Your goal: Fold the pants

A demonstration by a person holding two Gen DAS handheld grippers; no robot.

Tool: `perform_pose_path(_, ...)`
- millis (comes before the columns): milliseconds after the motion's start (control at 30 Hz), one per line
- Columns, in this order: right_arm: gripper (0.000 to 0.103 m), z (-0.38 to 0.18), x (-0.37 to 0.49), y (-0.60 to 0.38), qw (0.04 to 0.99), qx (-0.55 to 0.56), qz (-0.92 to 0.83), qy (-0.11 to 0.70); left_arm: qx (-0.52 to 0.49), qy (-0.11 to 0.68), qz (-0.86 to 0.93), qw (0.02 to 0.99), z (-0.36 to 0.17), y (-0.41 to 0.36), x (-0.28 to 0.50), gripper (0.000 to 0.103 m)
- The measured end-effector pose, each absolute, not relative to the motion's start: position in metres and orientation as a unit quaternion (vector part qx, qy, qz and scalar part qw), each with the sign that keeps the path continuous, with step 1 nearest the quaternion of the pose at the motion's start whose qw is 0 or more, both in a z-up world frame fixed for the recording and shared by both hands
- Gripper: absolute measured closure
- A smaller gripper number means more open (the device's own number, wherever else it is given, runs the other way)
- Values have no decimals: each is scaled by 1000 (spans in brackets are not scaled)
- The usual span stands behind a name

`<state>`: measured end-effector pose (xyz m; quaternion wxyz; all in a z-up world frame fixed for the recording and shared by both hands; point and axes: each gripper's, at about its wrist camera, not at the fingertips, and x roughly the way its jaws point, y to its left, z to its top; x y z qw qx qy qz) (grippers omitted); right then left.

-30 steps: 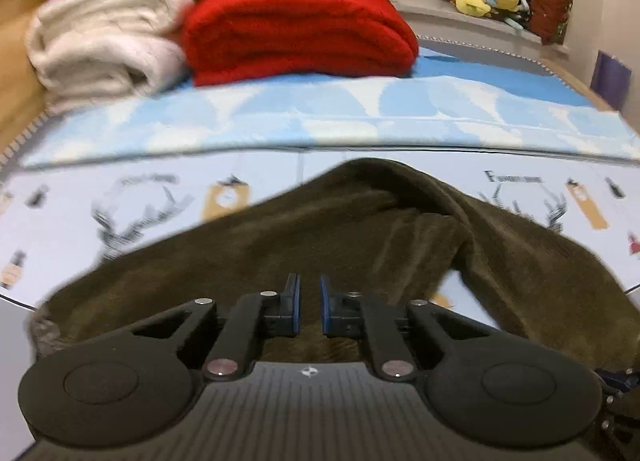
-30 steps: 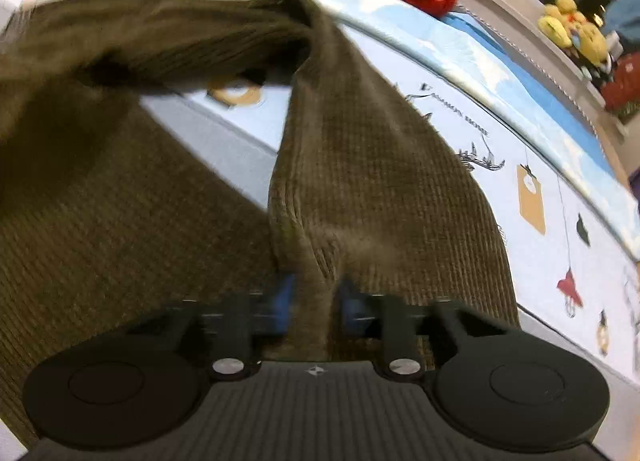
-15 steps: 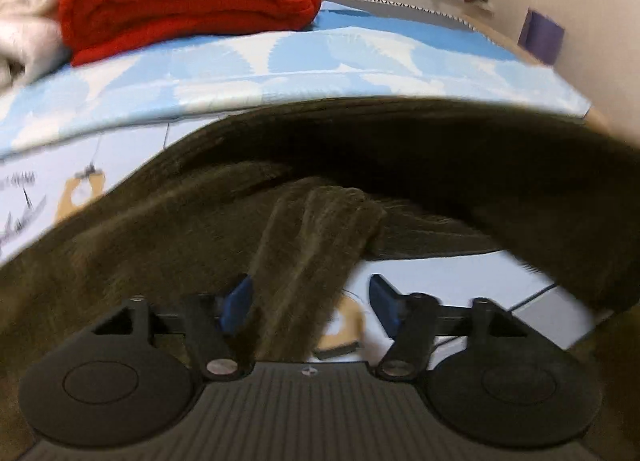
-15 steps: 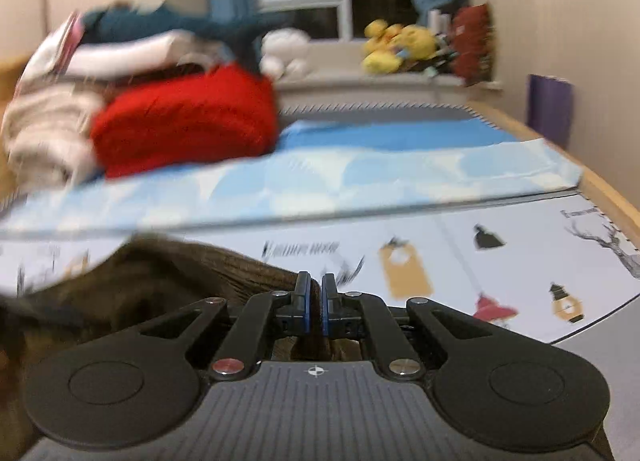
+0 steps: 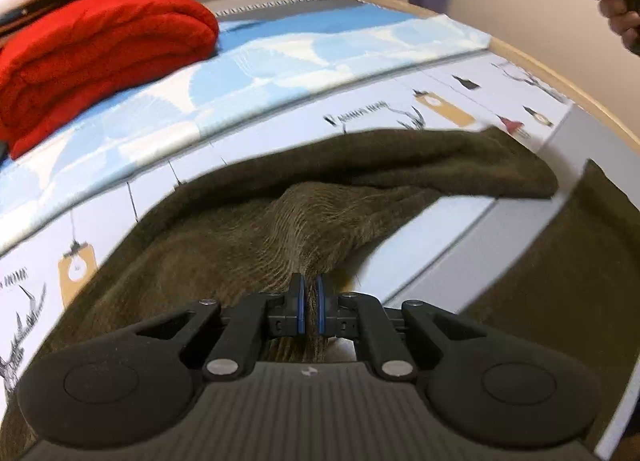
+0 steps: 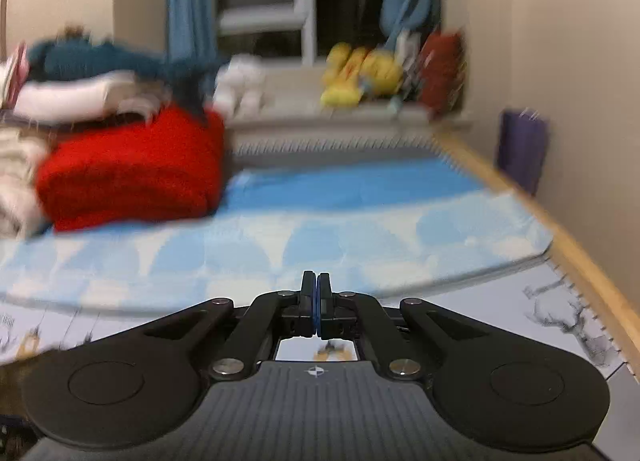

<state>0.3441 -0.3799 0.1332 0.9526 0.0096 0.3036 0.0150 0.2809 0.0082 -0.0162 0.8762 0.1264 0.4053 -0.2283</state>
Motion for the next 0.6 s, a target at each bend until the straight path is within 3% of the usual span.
perform_pose_path(67,102,111,340,-375,941,11,38,335,136,418,-248,863,-22,7,278,97)
perform_pose_path(100,95,96,334,-373,938,13,36,344,144,427,-261,854,-26,4,276,97)
perform_pose_path(133,77,74,327,-372,934,16,26,355,158,433,-268,846,-31,1,274,97)
perform_pose_path(200,56,33,315,-377,924,30,-1,382,177,447,-275,832,-36,-2,273,97)
perform_pose_path(333,56,-40,309,-404,892,77,-63,441,174,458,-273,828,-45,3,274,97)
perform_pose_path(467,56,-67,308,-407,883,75,-59,460,159,460,-263,833,-43,10,280,96)
perform_pose_path(500,61,-69,307,-404,886,62,-52,456,154,462,-260,834,-43,10,282,96)
perform_pose_path(567,93,-70,306,-395,890,21,-47,453,151,463,-253,836,-39,12,282,96)
perform_pose_path(600,97,-70,307,-396,892,8,-49,449,154,464,-249,836,-40,10,284,96)
